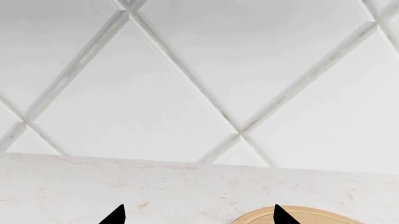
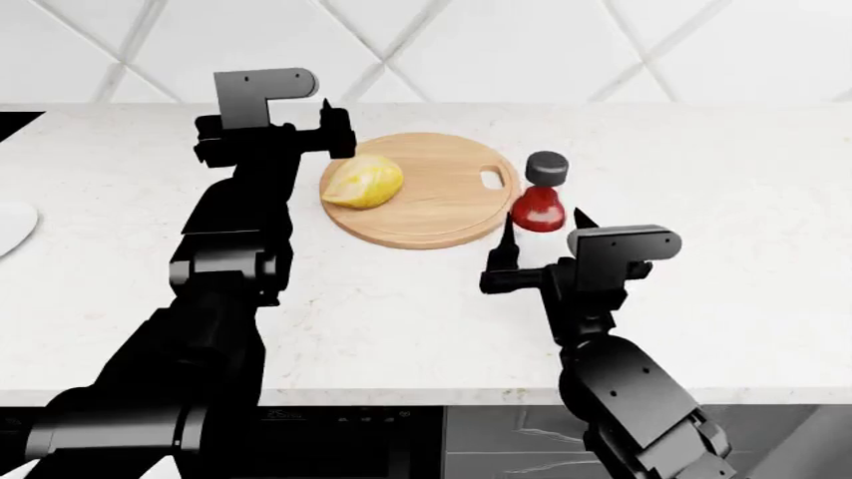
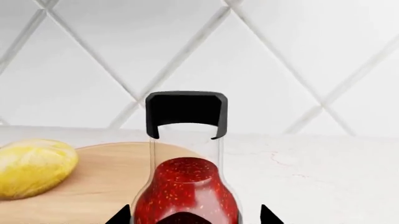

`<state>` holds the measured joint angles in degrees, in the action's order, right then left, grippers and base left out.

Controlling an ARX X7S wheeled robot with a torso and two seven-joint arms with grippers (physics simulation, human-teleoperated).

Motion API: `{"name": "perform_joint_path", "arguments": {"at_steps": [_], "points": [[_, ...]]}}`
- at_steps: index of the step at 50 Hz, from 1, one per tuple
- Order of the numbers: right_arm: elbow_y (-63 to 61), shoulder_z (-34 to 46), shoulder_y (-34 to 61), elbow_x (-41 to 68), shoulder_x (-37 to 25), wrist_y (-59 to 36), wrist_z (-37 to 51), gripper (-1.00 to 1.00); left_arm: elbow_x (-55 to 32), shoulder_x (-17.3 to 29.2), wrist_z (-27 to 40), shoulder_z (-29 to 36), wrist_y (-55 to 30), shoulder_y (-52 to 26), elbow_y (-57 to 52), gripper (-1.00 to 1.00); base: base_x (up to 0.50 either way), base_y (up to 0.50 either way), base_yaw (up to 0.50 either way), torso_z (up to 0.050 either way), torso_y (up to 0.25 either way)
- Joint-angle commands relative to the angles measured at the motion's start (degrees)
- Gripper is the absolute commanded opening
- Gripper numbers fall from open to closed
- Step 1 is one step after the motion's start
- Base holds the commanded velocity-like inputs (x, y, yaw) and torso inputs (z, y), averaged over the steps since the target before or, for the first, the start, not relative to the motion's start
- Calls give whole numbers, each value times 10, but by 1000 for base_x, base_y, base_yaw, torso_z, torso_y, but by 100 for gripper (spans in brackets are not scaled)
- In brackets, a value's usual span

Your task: Pick the chicken breast from the plate and place it on the cutting board. Then pick the condiment bottle from the cabinet and place it next to the cutting board.

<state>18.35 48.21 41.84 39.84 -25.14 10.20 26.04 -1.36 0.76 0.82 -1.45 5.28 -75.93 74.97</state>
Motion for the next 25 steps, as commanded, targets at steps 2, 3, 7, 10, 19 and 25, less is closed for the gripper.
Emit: {"name": "perform_joint_path", "arguments": {"at_steps": [2, 3, 7, 10, 19, 25], "points": [[0, -1, -3, 0, 0, 1, -1, 100, 0, 0, 0, 0, 0, 0, 0, 100, 0, 0, 0, 0, 0], [-1, -1, -4, 0, 0, 1, 0, 100, 0, 0, 0, 0, 0, 0, 0, 100, 0, 0, 0, 0, 0], [-31, 0, -9, -1, -10, -3, 11, 100, 0, 0, 0, 0, 0, 0, 0, 100, 0, 0, 0, 0, 0], [-65, -2, -13, 1, -23, -10, 25, 100, 0, 0, 0, 0, 1, 0, 0, 100, 0, 0, 0, 0, 0], [-155, -3, -38, 6, -59, -21, 59, 100, 0, 0, -1, 0, 0, 0, 0, 100, 0, 0, 0, 0, 0], [-196, -5, -52, 9, -76, -24, 77, 100, 0, 0, 0, -1, 0, 0, 0, 100, 0, 0, 0, 0, 0]]}}
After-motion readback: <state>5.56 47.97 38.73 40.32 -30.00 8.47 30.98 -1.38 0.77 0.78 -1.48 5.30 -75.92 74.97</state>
